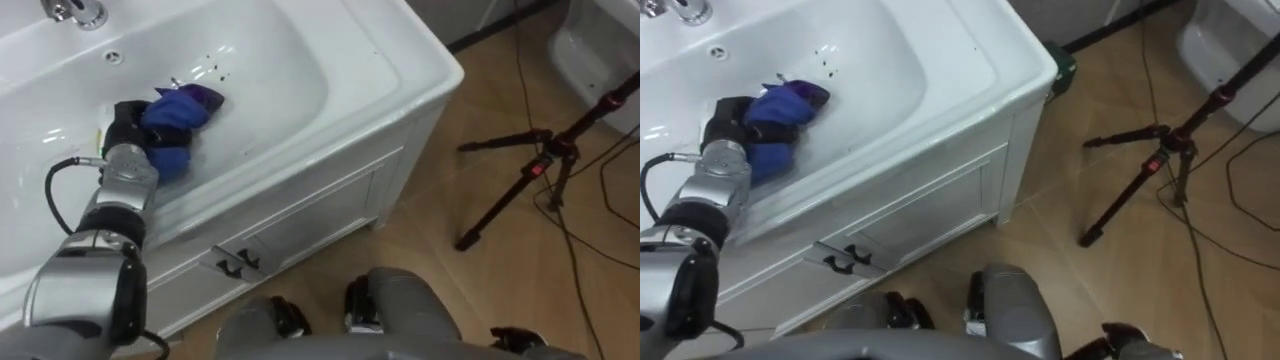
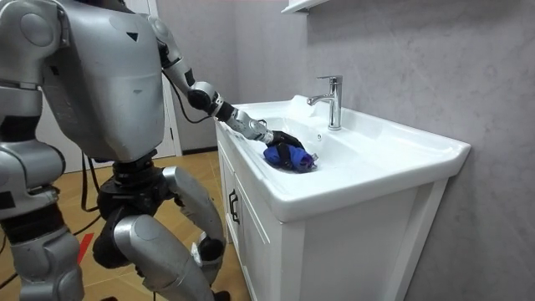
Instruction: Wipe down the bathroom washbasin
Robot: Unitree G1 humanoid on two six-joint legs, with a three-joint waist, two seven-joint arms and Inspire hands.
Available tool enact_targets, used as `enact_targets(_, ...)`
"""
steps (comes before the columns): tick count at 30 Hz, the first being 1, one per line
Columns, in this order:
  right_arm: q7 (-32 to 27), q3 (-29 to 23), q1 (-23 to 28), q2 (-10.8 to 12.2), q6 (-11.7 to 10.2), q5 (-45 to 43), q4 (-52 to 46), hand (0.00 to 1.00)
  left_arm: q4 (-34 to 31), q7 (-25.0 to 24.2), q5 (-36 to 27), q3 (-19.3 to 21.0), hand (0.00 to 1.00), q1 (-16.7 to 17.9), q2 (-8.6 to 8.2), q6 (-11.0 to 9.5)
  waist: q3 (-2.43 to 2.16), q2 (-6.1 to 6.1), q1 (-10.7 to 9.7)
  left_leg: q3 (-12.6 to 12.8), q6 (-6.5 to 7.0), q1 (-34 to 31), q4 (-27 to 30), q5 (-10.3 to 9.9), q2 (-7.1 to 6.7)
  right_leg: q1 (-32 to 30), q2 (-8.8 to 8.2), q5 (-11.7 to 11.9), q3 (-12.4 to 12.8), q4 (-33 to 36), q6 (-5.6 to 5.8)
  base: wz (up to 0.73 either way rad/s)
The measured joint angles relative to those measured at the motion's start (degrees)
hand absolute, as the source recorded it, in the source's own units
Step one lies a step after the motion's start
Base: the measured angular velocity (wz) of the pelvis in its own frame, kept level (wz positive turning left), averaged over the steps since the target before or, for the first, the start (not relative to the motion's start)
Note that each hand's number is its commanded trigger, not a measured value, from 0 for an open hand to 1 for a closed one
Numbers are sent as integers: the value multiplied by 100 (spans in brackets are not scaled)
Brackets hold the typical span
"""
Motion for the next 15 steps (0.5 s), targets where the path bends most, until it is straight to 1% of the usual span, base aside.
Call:
enact_targets(1,2,35,1,1,-3,112,8,0,0,93,-4,-2,100,-23,-2,4,14,-10,-20,54,-6,-12,69,-37,59,-28,17,-10,20,38,-13,-13)
enact_targets(2,2,53,3,3,-6,148,13,0,-1,139,-18,-1,100,-23,5,3,16,-10,-39,78,-17,-26,102,-72,94,-38,28,-10,25,46,-15,-9)
enact_targets(4,-22,209,-29,4,-7,305,41,0,0,291,-94,-2,100,-38,17,-1,31,-33,-138,188,-11,-46,140,-78,187,-59,34,-10,30,60,-14,0)
enact_targets(7,-34,363,-24,3,-6,411,60,0,1,412,-172,-3,100,-87,9,-6,55,-70,-151,263,-12,-50,140,-78,218,-89,35,-4,51,68,-10,-1)
enact_targets(8,-52,442,-22,3,-8,476,59,0,2,457,-172,-4,100,-125,8,-25,64,-85,-157,338,-12,-58,149,-78,260,-122,34,-3,64,78,-9,5)
enact_targets(9,-51,465,-19,5,-7,530,62,0,2,499,-172,-8,100,-167,-8,-27,65,-87,-185,342,-12,-96,154,-78,263,-157,35,-2,73,85,-8,13)
enact_targets(10,-51,482,-19,7,-5,533,74,0,0,572,-185,-94,100,-180,-24,-39,64,-85,-259,344,-12,-123,155,-78,263,-191,37,0,84,86,-4,18)
enact_targets(11,-50,482,-22,8,-2,536,77,0,-6,588,-229,-132,100,-186,-11,-53,64,-84,-309,353,-12,-127,155,-78,269,-211,48,1,101,86,-2,18)
enact_targets(13,-52,475,-23,2,-3,555,64,0,-2,588,-290,-167,100,-253,11,-47,64,-91,-392,475,-12,-121,165,-78,352,-234,108,10,186,82,6,12)
enact_targets(14,-52,478,5,2,10,571,50,0,5,589,-292,-175,100,-319,-11,-33,68,-101,-420,517,-13,-99,185,-78,394,-226,153,11,242,84,5,3)
enact_targets(15,-53,516,34,2,27,632,54,0,12,591,-325,-223,100,-365,-32,-29,61,-118,-409,568,-14,-76,208,-78,448,-224,248,14,357,80,-1,0)
